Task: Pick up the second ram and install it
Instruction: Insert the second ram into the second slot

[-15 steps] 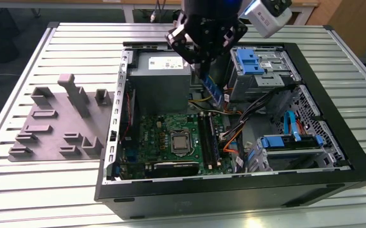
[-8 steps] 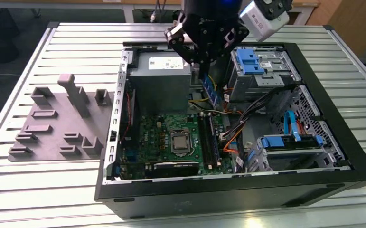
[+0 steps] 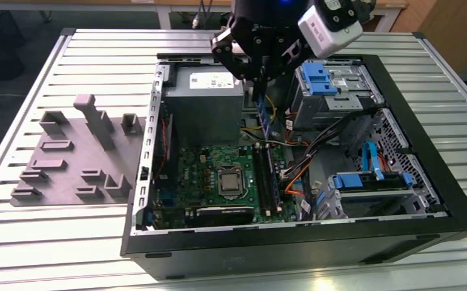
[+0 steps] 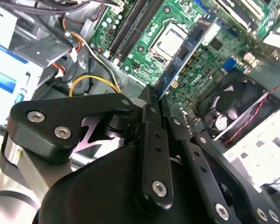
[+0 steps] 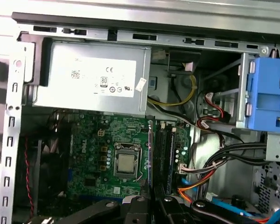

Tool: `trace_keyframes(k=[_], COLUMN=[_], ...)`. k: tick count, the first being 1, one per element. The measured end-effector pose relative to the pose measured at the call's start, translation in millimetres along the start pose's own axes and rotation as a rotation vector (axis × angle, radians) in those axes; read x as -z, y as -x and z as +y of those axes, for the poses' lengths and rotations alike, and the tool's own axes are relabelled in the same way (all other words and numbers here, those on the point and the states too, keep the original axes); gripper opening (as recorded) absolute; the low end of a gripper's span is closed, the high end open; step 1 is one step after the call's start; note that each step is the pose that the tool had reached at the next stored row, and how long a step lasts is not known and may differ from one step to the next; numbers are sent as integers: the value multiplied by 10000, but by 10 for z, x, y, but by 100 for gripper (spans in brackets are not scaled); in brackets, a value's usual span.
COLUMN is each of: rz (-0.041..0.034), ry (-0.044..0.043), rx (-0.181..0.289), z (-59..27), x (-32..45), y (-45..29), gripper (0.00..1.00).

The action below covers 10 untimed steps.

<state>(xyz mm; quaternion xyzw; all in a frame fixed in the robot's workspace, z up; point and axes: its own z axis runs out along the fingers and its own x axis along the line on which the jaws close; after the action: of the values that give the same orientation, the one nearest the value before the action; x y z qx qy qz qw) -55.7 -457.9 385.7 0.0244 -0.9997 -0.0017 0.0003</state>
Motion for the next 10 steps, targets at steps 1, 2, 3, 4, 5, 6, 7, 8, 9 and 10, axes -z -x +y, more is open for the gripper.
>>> trace_keyframes(k=[1,2,3,4,5,6,7,8,9,10], rz=[0,-2,-2,-2,-2,-3,-2,-2,-1,-1], ry=[0,1,1,0,0,1,-1,-4,-10,-15], rx=[-178,-360,-525,-597,-615,-618,-624,-630,-636,-641], z=[0,0,0,0,0,0,0,0,0,0], x=[-3,-7,-11,-16,-23,-32,-38,-42,-45,-48], y=[0,0,0,0,0,0,0,0,0,1], gripper=[14,14,14,14,14,14,14,14,14,14])
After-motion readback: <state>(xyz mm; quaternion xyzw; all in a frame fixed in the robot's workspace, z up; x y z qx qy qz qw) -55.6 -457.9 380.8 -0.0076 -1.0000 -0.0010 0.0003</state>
